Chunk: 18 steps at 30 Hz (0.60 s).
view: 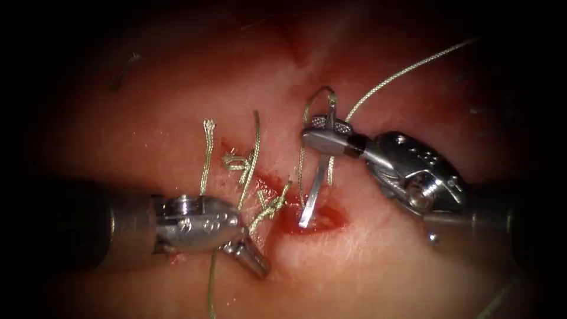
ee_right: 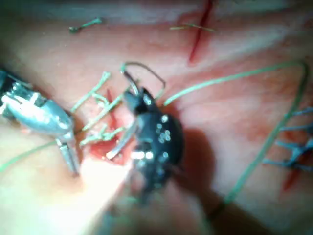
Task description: Wound Closure
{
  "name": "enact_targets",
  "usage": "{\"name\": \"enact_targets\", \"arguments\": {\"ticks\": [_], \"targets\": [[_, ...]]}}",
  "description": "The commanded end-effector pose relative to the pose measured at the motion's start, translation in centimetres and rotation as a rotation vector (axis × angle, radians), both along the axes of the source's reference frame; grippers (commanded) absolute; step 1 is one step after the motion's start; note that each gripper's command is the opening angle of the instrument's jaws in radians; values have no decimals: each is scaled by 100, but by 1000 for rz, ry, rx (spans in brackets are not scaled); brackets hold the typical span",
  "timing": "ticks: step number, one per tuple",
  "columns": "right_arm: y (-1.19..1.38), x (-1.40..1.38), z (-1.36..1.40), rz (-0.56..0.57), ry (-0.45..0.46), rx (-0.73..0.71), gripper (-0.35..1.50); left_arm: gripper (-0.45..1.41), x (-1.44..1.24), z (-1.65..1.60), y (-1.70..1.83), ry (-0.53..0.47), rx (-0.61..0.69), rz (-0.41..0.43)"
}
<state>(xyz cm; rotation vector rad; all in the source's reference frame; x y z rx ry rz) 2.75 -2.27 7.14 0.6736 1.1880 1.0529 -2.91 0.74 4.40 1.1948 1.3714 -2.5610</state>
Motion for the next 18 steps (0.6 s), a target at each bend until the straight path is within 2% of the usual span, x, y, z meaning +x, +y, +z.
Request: {"name": "enact_targets", "arguments": {"ticks": [1, 11, 18], "targets": [[-3, 11, 3, -8, 11, 13, -35, -45, -6, 7, -1, -1, -1, 0], [-11, 17, -5, -22, 52, 127, -35, -45, -6, 7, -1, -1, -1, 0], [-4, 12, -8, 43, 62, 188, -35, -45, -7, 7, -1, 0, -1, -1]]}}
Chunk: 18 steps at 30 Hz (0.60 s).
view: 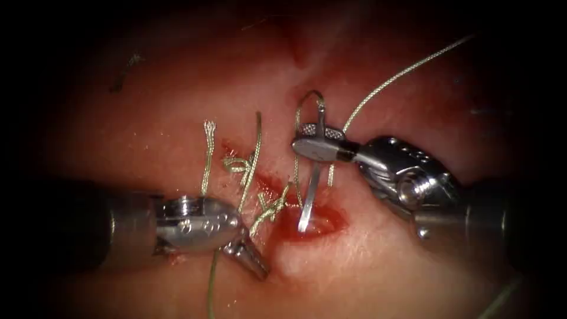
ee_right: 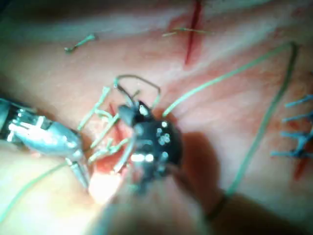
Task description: Wound Closure
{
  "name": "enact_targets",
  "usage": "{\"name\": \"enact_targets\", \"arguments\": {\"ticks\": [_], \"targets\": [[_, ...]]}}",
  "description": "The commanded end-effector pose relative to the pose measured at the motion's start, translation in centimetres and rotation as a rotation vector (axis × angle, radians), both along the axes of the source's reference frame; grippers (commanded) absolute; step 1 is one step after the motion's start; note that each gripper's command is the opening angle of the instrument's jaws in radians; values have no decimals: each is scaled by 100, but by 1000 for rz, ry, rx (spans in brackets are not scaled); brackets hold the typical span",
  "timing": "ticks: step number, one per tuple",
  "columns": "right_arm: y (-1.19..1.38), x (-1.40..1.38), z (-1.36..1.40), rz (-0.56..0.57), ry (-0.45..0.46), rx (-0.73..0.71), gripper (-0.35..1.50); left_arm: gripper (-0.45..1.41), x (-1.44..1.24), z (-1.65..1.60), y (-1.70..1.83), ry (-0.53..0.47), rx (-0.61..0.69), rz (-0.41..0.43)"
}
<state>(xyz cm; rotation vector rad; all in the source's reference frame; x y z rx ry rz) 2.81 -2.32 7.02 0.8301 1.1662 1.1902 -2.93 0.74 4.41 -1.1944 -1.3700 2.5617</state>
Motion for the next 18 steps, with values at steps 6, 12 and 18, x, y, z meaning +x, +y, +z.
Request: {"name": "enact_targets", "arguments": {"ticks": [6, 12, 18], "targets": [[9, 2, 1, 66, 35, 54, -35, -45, -6, 7, -2, -1, -1, -1], [7, 4, 2, 113, 79, 171, -35, -45, -9, 6, -3, 1, -2, -2], [-1, 10, 3, 136, 94, 256, -35, -45, -10, 7, -3, 1, -2, -3]]}}
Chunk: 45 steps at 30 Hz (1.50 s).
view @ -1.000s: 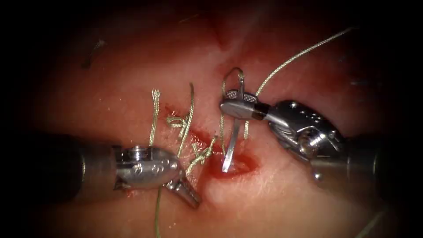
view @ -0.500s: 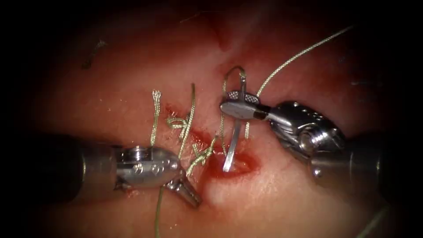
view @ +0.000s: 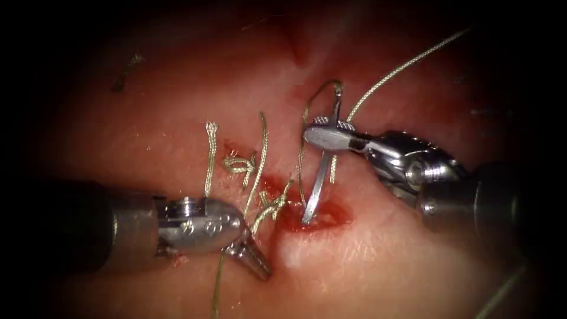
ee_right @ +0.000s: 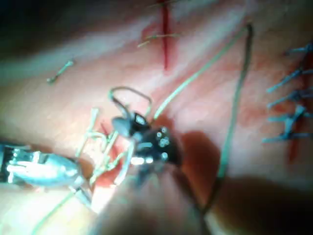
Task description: Wound Closure
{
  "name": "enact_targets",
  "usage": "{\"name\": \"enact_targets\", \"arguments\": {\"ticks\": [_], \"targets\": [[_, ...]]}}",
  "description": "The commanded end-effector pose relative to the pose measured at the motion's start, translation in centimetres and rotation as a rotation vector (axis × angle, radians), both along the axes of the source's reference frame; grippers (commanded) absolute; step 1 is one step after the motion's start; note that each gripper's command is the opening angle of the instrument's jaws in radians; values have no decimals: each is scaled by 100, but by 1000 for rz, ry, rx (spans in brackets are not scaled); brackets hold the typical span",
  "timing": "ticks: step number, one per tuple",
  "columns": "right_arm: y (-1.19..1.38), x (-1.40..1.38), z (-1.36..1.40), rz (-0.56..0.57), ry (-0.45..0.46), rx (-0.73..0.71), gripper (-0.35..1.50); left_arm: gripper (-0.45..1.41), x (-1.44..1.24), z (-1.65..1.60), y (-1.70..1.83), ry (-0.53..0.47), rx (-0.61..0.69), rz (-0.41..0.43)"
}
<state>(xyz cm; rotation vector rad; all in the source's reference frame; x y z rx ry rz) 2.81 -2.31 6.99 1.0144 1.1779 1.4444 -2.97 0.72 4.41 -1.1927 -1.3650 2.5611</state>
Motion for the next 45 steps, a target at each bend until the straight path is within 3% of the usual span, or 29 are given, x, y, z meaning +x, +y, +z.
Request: {"name": "enact_targets", "arguments": {"ticks": [1, 6, 9, 12, 23, 25, 26, 27, 28, 30, 31, 32, 34, 37, 40, 42, 45], "targets": [[-4, 11, 6, 5, 10, 27, -35, -45, -5, 7, -1, -1, 0, 1], [-16, 18, 4, 27, 50, 211, -35, -45, -5, 7, -1, -1, 0, 1], [-23, 23, -2, 5, 48, 240, -35, -45, -5, 7, 0, -2, 0, 1], [-44, 34, -13, -15, 56, 340, -35, -45, -4, 7, 0, -2, 0, 2], [-69, 48, -44, -25, 66, 465, -35, -45, -4, 7, 0, -2, 0, 2], [-62, 48, -46, -12, 47, 392, -35, -45, -4, 7, 0, -2, 0, 2], [-53, 46, -46, 33, 31, 276, 39, -45, -4, 6, 0, -7, -4, 4], [-53, 46, -46, 33, 31, 276, 39, -45, -4, 6, 0, -7, -4, 4], [-39, 40, -42, 95, 27, 87, 118, -45, -3, 3, 5, -11, -9, -4], [-31, 35, -37, 91, -12, -127, 121, -45, -1, -1, 7, -20, -30, -19], [-24, 30, -32, 61, -76, -311, 123, -45, 2, -4, 7, -46, -65, -21], [-24, 30, -32, 61, -76, -311, 123, -45, 2, -4, 7, -46, -65, -21], [-14, 18, -27, -6, -160, -491, 128, -18, 6, -8, 11, -106, -146, -24], [-5, 9, -26, -21, -179, -522, 128, -5, 6, -11, 16, -152, -214, -22], [16, -16, -24, -44, -207, -545, 126, 22, 6, -17, 22, -235, -337, -39], [18, -22, -23, -54, -213, -542, 125, 27, 6, -19, 23, -251, -357, -43], [15, -50, -24, -196, -251, -568, 118, 39, 9, -27, 18, -356, -473, -77]]}}
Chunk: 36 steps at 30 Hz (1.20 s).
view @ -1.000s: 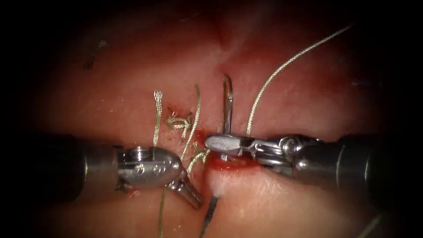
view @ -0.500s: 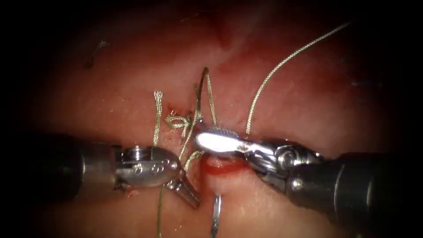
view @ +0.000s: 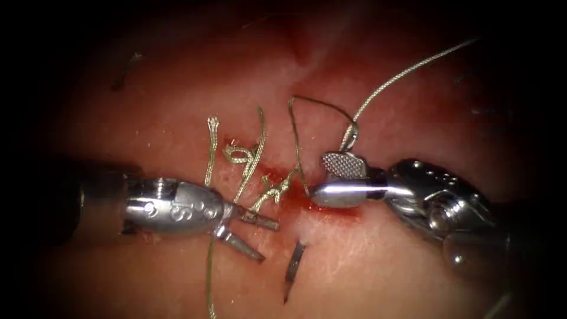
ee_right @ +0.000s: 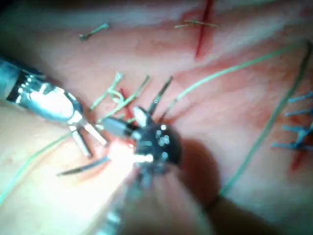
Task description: Wound Closure
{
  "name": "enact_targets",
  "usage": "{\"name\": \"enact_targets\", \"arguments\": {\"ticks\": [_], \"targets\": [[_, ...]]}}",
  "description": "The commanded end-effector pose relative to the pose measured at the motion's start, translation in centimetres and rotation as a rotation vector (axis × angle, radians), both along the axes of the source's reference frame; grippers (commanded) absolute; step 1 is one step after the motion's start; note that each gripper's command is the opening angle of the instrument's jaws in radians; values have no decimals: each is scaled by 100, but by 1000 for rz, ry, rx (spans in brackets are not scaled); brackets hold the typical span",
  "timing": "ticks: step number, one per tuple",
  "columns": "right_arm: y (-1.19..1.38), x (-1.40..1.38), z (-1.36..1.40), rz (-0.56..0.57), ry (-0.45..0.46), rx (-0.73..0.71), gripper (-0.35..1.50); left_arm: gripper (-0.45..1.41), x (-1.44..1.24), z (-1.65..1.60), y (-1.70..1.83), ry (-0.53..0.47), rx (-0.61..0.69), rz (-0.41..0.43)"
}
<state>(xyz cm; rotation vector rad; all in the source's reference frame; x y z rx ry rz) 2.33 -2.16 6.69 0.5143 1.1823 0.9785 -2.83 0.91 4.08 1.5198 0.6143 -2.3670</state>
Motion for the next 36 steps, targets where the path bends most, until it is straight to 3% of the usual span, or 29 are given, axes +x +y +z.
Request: {"name": "enact_targets", "arguments": {"ticks": [1, 4, 10, 17, 23, 27, 28, 30, 31, 32, 36], "targets": [[0, -2, 6, -17, -7, -1, 118, 39, -6, 6, -1, -1, -1, 2], [-9, -30, 2, -70, -11, -5, 115, 44, -12, -4, -14, -64, -59, 30], [-30, -49, 19, -105, -19, -23, 110, 41, -27, -20, -11, -156, -83, 7], [-43, -43, 33, -116, -31, -42, 108, 41, -38, -25, -6, -159, -74, -6], [-48, -33, 31, -119, -29, -42, 108, 41, -48, -3, -30, -175, -64, 78], [-52, -28, 29, -122, -26, -42, 108, 39, -53, 0, -30, -171, -48, 89], [-52, -27, 29, -122, -26, -42, 108, 32, -54, 0, -28, -166, -37, 86], [-53, -26, 29, -122, -26, -42, 108, -8, -56, -2, -22, -137, 8, 72], [-53, -26, 29, -122, -26, -42, 108, -8, -56, -2, -22, -137, 8, 72], [-53, -26, 28, -122, -26, -42, 108, -45, -56, -5, -17, -89, 64, 34], [-54, -26, 27, -122, -26, -41, 106, -45, -52, -23, -3, -12, 197, -15]]}}
